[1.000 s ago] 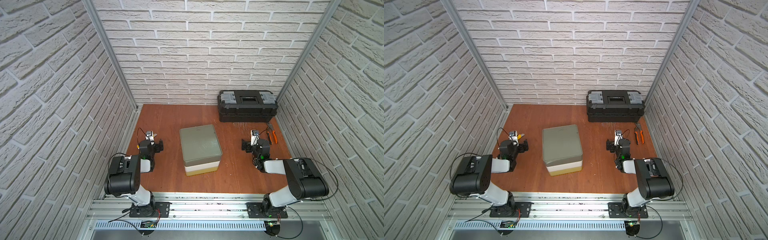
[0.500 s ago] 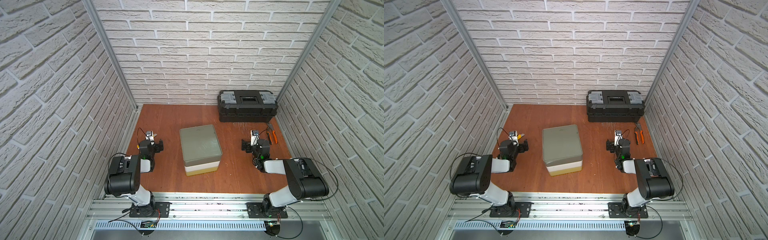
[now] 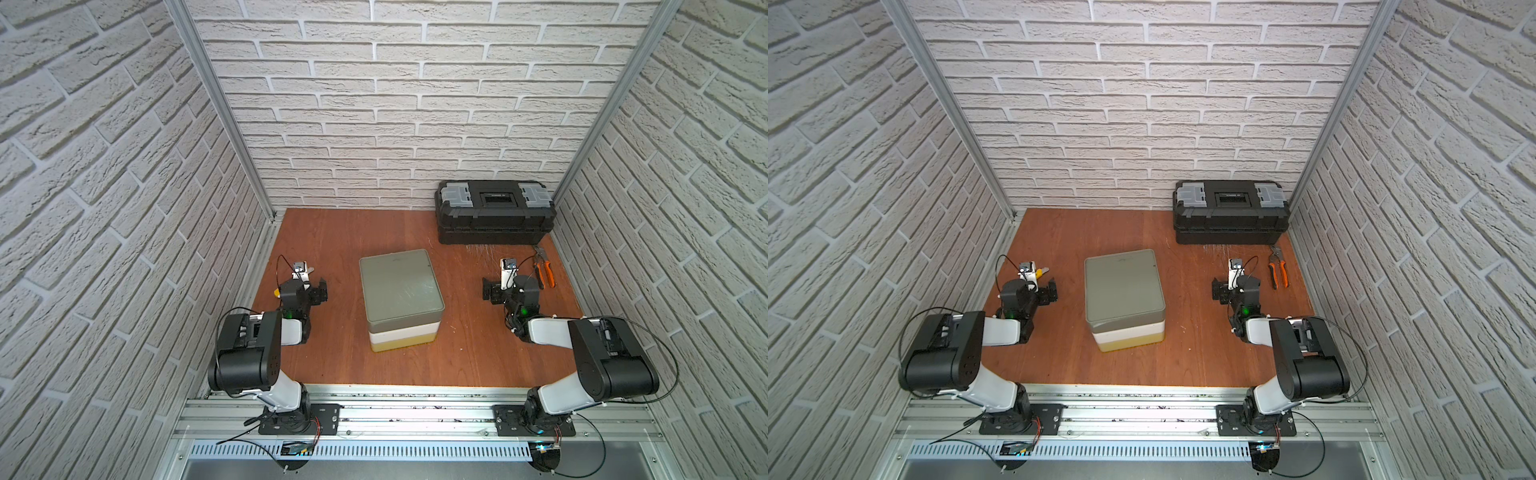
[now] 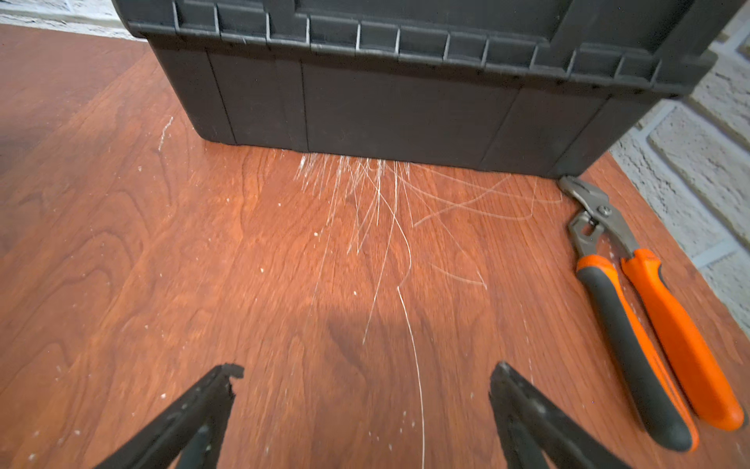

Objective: Take the mice out of the drawer
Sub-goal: Adjust the storage box at the center of the board.

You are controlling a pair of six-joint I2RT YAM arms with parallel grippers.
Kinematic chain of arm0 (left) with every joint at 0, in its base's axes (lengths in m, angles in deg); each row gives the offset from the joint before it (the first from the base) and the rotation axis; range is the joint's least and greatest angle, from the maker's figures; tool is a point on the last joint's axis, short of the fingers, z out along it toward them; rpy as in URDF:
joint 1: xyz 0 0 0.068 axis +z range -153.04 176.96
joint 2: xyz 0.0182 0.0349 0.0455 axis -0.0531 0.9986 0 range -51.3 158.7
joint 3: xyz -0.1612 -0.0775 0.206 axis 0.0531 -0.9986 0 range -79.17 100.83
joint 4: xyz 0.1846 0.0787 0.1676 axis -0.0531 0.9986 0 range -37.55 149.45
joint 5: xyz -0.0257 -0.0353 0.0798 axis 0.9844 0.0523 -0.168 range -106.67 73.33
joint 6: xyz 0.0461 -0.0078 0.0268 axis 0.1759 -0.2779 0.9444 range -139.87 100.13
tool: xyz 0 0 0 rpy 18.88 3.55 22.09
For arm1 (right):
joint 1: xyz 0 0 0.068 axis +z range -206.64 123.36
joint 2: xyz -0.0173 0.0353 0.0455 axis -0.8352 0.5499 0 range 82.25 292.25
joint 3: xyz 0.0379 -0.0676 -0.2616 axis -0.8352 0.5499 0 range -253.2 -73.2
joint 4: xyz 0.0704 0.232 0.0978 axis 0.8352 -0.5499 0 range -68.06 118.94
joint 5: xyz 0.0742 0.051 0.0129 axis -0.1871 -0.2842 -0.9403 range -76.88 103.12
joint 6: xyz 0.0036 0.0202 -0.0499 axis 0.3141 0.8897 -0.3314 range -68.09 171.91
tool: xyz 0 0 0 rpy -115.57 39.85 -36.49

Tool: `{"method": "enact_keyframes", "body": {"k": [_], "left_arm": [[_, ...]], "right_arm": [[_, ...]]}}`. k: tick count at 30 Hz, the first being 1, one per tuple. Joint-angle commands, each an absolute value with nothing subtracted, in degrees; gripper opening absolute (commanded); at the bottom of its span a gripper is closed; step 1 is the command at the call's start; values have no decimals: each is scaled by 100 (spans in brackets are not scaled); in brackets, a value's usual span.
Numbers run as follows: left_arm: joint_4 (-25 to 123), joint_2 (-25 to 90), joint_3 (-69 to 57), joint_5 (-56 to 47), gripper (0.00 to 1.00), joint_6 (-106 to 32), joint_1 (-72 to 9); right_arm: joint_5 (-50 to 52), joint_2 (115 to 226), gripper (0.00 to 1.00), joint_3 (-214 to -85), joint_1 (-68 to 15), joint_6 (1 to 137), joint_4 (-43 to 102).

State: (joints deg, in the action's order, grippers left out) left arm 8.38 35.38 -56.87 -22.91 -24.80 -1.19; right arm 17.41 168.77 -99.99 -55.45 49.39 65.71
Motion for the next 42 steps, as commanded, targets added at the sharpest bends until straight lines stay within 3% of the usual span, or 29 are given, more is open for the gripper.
{"method": "enact_keyframes", "body": {"k": [1, 4, 8, 17, 24, 33, 42], "left_arm": [[2130, 2749, -4888, -3570, 98, -2480, -442], [3540, 2492, -3973, -4525, 98, -3097, -660], [5768, 2509, -2629, -5633, 98, -3474, -1237], [8338, 3200, -1343, -5982, 98, -5496, -2358], [9666, 3536, -1449, -6397, 98, -7285, -3162], [9534, 3910, -1055, -6159, 98, -7501, -3556], [8167, 4583, -574, -5439, 98, -6890, -3229]], "right_arm": [[2155, 16594, 100, -10665, -5245, 4688, 5598], [3055, 16499, 100, -11243, -4780, 4640, 4652], [3317, 16207, 99, -12038, -4523, 5500, 3181], [3111, 15637, 99, -12140, -3570, 6187, 1645], [2955, 15298, 99, -11895, -2981, 6422, 1270], [2654, 15406, 99, -12085, -2404, 6375, 987], [2331, 15386, 98, -11997, -2159, 6601, 1133]]}}
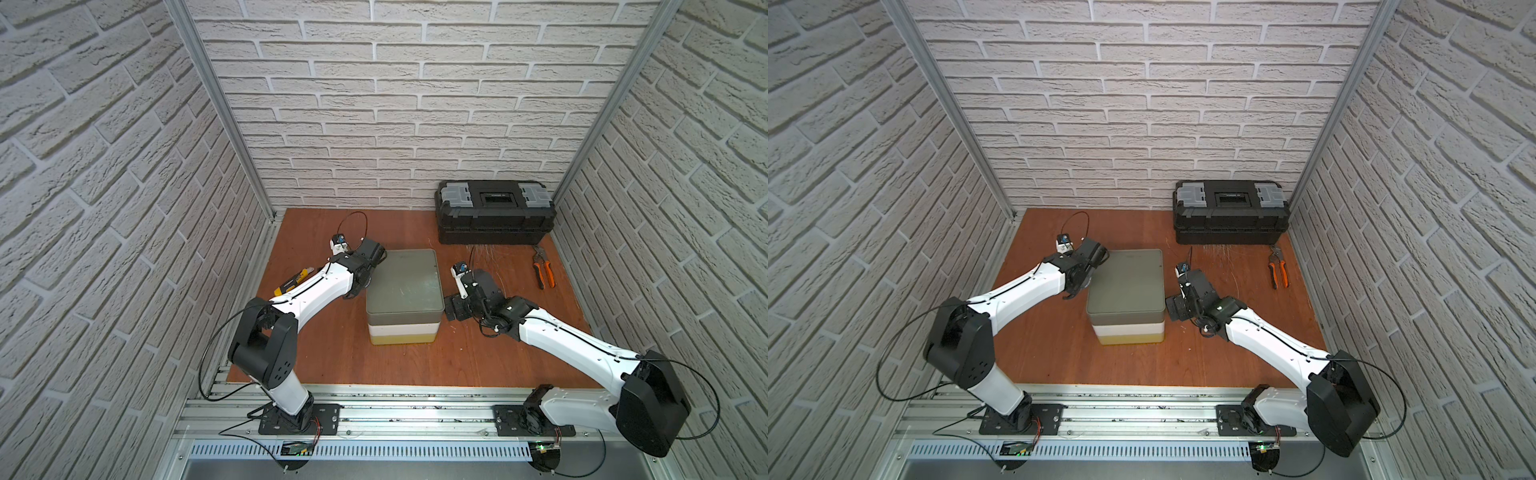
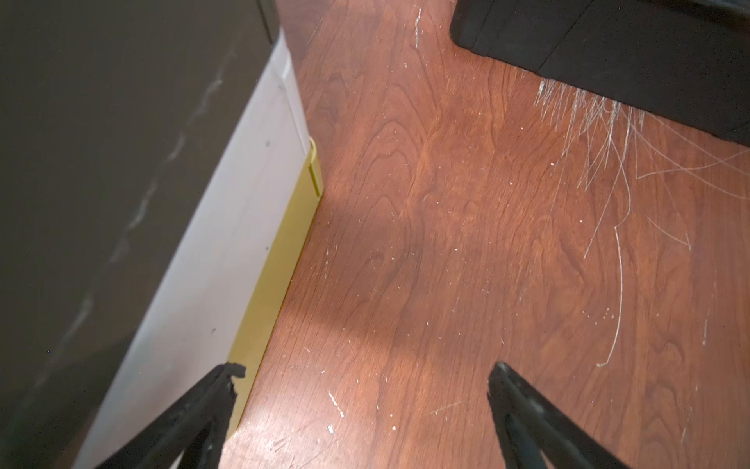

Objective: Take the mice out of the drawer
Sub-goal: Adjust the storage box at the center of the board.

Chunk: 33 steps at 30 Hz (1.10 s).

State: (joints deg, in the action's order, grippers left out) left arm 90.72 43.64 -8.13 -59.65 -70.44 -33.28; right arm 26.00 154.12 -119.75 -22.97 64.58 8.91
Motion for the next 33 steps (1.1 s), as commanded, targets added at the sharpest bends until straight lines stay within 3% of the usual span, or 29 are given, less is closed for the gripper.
{"method": "enact_keyframes", "body": {"k": [1, 10, 17, 20, 26, 30, 33], "left_arm": [[8000, 4681, -491, -5300, 98, -6835, -3178], [6764, 5803, 499, -4010, 98, -6385, -2561], [6348, 6726, 1692, -2876, 98, -6240, -2349], [6659, 6921, 2223, -2918, 98, -6140, -2243], [7437, 5277, 1224, -4776, 98, -5815, -1388], [8094, 3754, 222, -5431, 98, -5594, -1071], [8794, 2576, -587, -5780, 98, -6159, -1223]], "right_arm": [[2258, 15392, 98, -11979, -2142, 6610, 1221], [1645, 15668, 98, -12094, -1820, 6993, 1825], [1218, 16021, 97, -12644, -1151, 6901, 1327], [1573, 15836, 97, -12699, -1001, 7030, 936], [3169, 14953, 100, -12651, -1256, 6881, -151], [2755, 14732, 100, -12781, -2059, 6713, 12], [2486, 14910, 100, -13084, -2564, 6486, 369]]}}
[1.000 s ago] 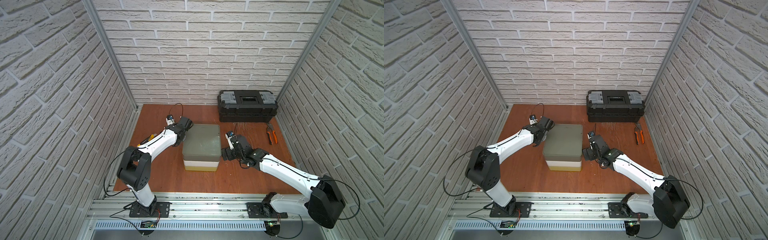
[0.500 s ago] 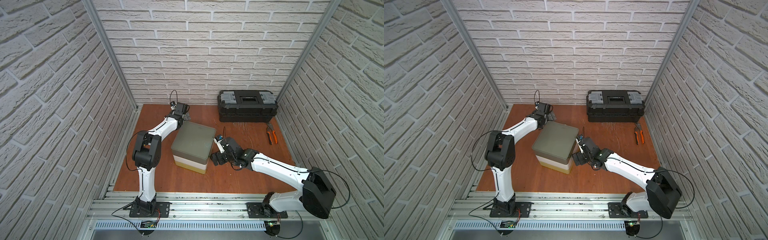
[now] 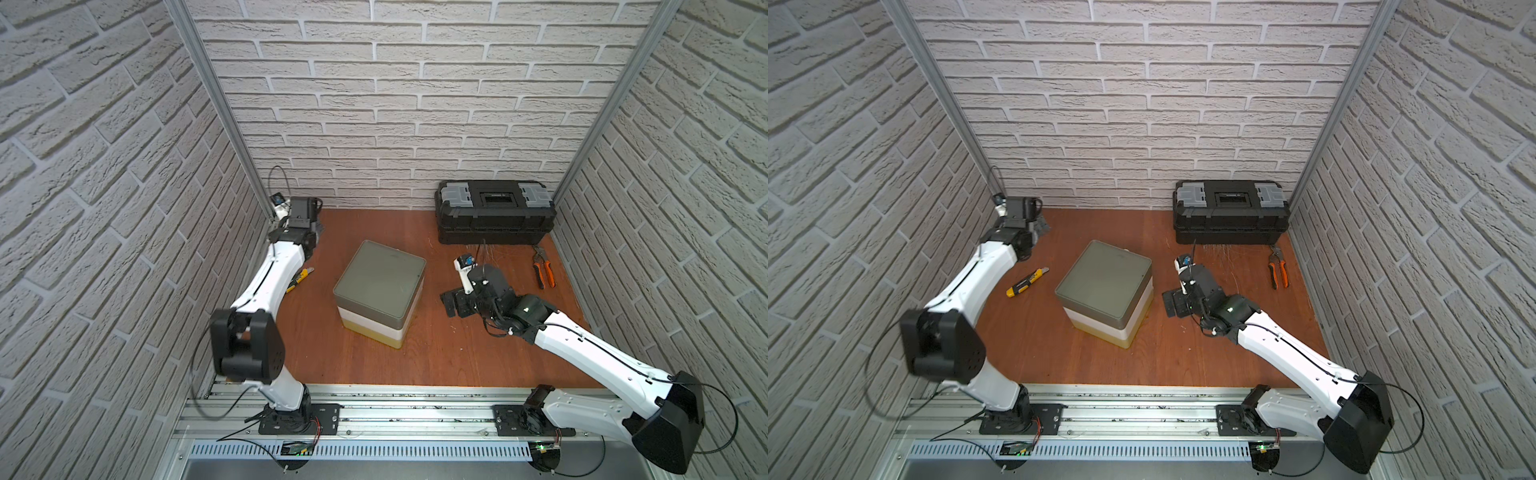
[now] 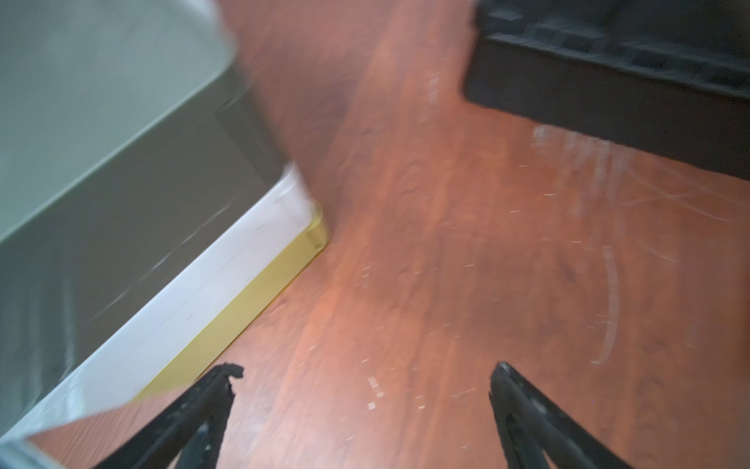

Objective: Take the mice out of the drawer
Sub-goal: Adjust the storage box at the center of the board.

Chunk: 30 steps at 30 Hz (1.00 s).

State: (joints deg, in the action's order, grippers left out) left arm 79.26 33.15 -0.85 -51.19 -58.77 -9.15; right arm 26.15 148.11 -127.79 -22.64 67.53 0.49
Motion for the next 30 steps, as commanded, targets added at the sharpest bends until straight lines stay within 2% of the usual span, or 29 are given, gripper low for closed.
{"method": "enact_keyframes", "body": {"k": [1, 6, 10, 16, 23, 30], "left_arm": [[9195, 2230, -825, -6047, 98, -6483, -1355], [10891, 1063, -1715, -6825, 98, -8021, -2221], [11780, 757, -1734, -6501, 98, -8242, -3050], [13153, 731, -1192, -5780, 98, -8455, -3949], [13112, 934, -1605, -4892, 98, -8637, -4444], [12221, 1294, -1952, -4828, 98, -8274, -4525]], "right_arm": [[2465, 15056, 100, -13300, -2685, 6375, 412], [1743, 16138, 100, -14614, -2999, 5773, 407], [739, 17107, 99, -15650, -3220, 5806, 6], [62, 17780, 99, -16103, -3221, 5598, 397], [-781, 18646, 98, -17059, -3218, 5602, -54], [-1001, 18687, 97, -16909, -3221, 5610, -151]]}}
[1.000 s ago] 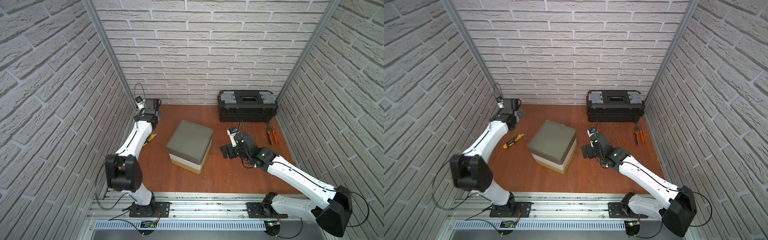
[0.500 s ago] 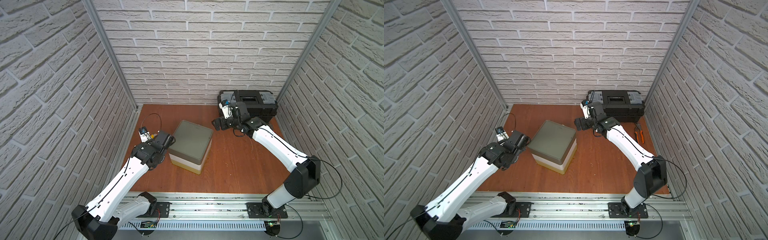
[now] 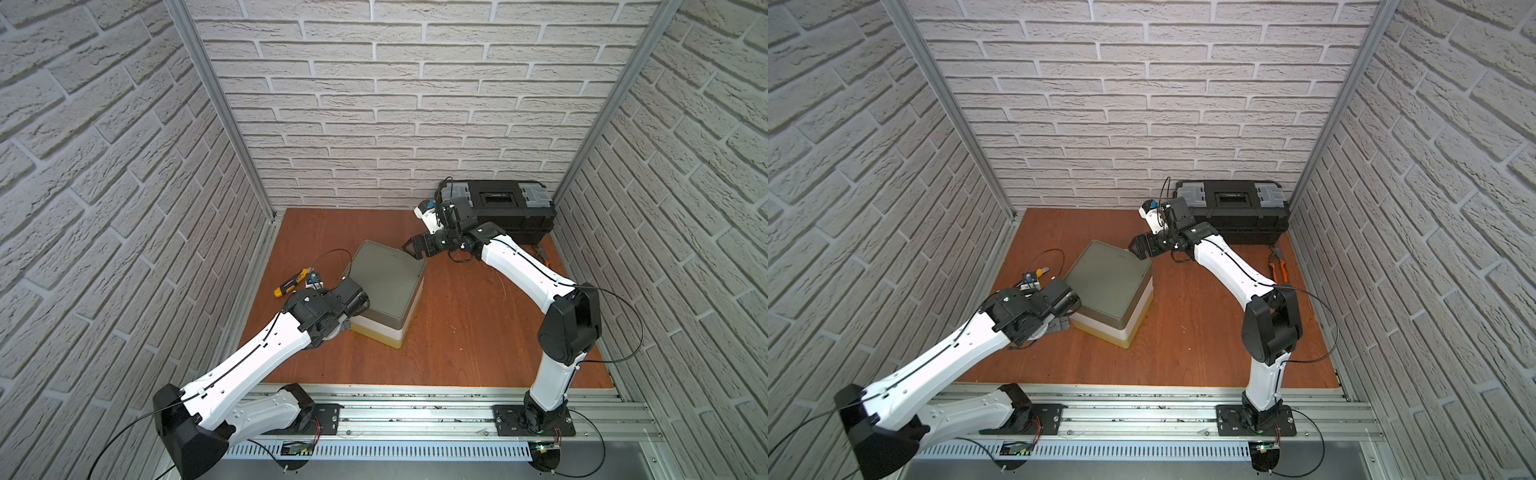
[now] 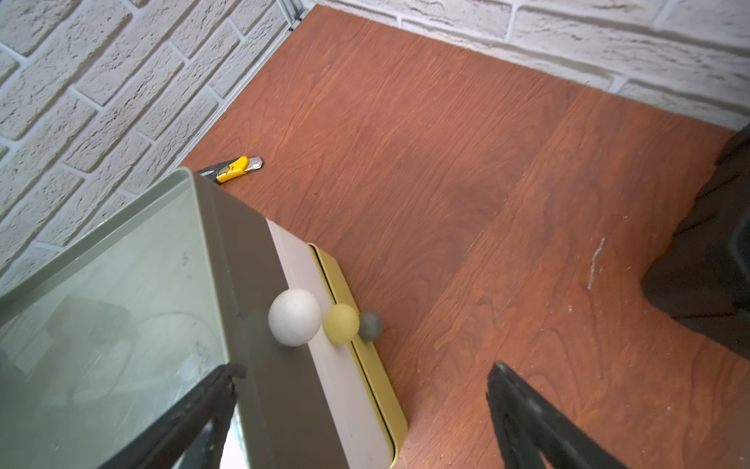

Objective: Take the mice out of the drawer
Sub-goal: Adjust the storage box at the center of the board.

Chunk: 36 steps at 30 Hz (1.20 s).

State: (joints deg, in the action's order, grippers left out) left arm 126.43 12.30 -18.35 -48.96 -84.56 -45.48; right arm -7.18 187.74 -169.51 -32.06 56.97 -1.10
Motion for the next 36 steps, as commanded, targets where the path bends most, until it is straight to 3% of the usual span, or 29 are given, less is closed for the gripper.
{"method": "enact_keyframes", "body": {"k": [1, 12, 20, 25, 36], "left_arm": [[12013, 1356, -1982, -4839, 98, -8119, -4453], [10177, 2180, -1916, -4633, 98, -6635, -3329], [8861, 3082, -1575, -4222, 98, -5634, -2540], [8232, 3626, -1262, -3767, 98, -5355, -2072], [7711, 5907, 1229, -2188, 98, -4740, -1800]], "right_arm": [[-1038, 18647, 96, -16831, -3221, 5632, -154], [-1487, 17461, 94, -14882, -3106, 6032, 400], [-1858, 16590, 94, -13639, -2280, 6282, 1140], [-2104, 16488, 94, -13582, -1744, 6439, 1305], [-2157, 16106, 94, -13364, -962, 6610, 1274]]}}
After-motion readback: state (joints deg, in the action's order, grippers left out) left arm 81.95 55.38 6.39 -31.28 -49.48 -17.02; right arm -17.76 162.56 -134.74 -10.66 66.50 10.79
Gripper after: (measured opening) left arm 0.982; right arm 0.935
